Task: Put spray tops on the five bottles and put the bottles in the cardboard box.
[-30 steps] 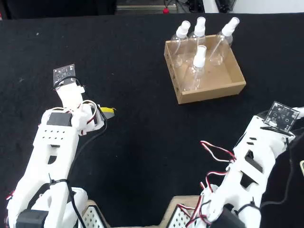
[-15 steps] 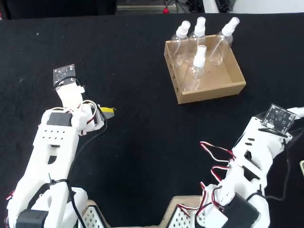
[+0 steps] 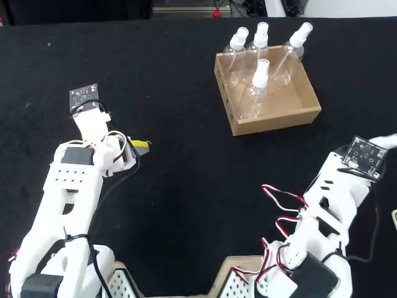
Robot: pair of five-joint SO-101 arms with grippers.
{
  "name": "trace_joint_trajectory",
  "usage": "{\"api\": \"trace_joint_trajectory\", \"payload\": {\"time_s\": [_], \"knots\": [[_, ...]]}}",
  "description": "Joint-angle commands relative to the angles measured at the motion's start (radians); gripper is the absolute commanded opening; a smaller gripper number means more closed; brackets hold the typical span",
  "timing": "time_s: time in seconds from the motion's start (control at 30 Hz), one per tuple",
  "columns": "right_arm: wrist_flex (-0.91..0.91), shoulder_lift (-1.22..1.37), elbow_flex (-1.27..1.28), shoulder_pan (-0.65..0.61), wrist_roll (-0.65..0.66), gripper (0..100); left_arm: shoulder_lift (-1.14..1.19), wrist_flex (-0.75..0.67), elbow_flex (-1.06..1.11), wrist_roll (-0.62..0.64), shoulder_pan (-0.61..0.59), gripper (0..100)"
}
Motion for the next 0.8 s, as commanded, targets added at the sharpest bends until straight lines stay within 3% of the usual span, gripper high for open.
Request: {"api": "trace_joint_trajectory", "payload": {"time_s": [0.0,0.2,0.27,0.4,0.53,0.67,0.77], "knots": [[-0.032,-0.002,-0.038,0.011,-0.002,14.9,-0.011,-0.018,-0.004,0.000,0.001,33],[-0.018,-0.097,-0.039,0.011,-0.002,14.7,-0.011,-0.020,-0.004,0.000,0.001,33],[0.061,-0.168,-0.056,0.003,-0.002,14.6,-0.011,-0.020,-0.004,0.000,0.001,33],[0.486,-0.340,-0.231,-0.035,-0.003,14.8,-0.011,-0.020,-0.005,0.000,0.001,33],[0.875,-0.440,-0.486,-0.120,-0.098,14.8,-0.011,-0.020,-0.007,0.000,0.001,33],[0.921,-0.409,-0.615,-0.247,-0.127,14.8,-0.011,-0.020,-0.005,0.000,0.001,33],[0.847,-0.332,-0.630,-0.322,-0.127,14.8,-0.011,-0.017,-0.005,0.000,0.001,33]]}}
